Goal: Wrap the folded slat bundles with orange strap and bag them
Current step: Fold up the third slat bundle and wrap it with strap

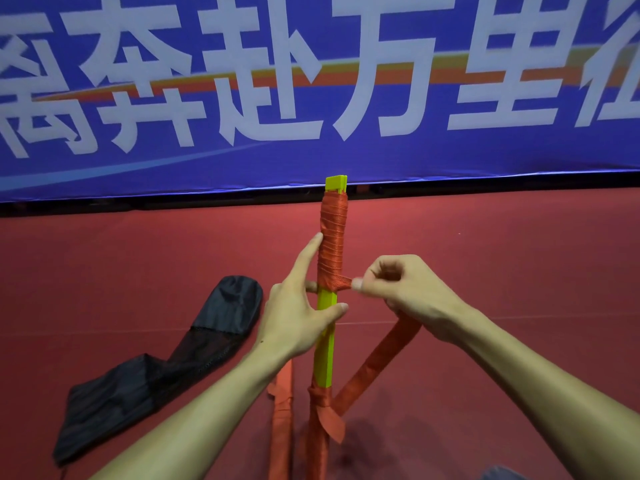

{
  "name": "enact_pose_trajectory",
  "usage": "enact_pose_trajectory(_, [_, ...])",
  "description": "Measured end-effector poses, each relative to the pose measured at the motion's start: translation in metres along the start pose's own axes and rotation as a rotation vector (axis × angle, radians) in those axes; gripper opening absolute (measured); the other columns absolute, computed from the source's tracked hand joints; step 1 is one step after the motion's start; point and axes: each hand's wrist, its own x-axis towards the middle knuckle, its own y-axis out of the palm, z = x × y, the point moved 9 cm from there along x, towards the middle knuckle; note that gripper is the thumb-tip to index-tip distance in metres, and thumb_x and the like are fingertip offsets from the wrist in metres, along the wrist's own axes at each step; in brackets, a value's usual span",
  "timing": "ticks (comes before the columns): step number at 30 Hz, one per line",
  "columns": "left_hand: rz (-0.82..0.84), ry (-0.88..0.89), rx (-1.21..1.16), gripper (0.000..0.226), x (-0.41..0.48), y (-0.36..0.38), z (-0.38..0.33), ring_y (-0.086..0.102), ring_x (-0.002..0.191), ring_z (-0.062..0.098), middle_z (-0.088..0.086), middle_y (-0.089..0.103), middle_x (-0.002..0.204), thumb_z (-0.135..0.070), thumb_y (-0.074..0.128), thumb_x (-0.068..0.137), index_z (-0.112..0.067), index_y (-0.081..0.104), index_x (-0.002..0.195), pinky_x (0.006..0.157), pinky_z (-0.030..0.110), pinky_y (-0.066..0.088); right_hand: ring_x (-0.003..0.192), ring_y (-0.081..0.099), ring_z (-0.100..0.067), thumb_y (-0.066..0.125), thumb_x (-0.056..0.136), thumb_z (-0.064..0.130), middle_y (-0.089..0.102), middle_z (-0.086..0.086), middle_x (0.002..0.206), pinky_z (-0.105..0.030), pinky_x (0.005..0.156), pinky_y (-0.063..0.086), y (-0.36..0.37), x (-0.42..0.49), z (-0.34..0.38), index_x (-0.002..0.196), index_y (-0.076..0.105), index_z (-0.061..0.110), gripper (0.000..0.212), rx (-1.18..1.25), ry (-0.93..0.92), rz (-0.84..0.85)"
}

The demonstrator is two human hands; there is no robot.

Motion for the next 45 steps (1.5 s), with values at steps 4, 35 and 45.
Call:
enact_pose_trajectory(4, [-0.005,-0.004,-0.028,0.11,0.002,0.0,0.0,0.069,0.084,0.004,-0.012,0.071,0.101,-0.027,0.088,0.074,-0.068,0.013,0.144,0.079,0.023,0.057,0.056,0.045,-0.007,0.078,0.081,0.023,0.056,0.007,0.061,-0.029,0.061,0.039,-0.003,0.003,0.005,0.071,0.063,0.019,0.019,-0.23,-0.139,-0.044])
enact_pose_trajectory(35, [0.286,-0.212,-0.66,0.089,-0.008,0.039,-0.01,0.072,0.079,0.038,0.027,0.069,0.108,0.02,0.052,0.091,-0.042,0.027,0.149,0.064,0.041,0.06,0.04,0.037,-0.002,0.071,0.088,0.017,0.05,0.008,0.046,-0.014,0.042,0.031,-0.008,0.004,0.0,0.074,0.066,0.004,0.02,0.045,-0.083,-0.068])
enact_pose_trajectory(45, [0.269,-0.138,-0.824,0.098,-0.007,0.035,-0.024,0.074,0.085,0.036,0.02,0.072,0.097,0.025,0.049,0.089,-0.055,0.025,0.141,0.066,0.045,0.062,0.042,0.034,-0.005,0.061,0.095,0.014,0.056,0.008,0.052,-0.019,0.041,0.029,0.002,0.002,0.001,0.08,0.072,0.01,0.019,0.165,-0.037,0.004])
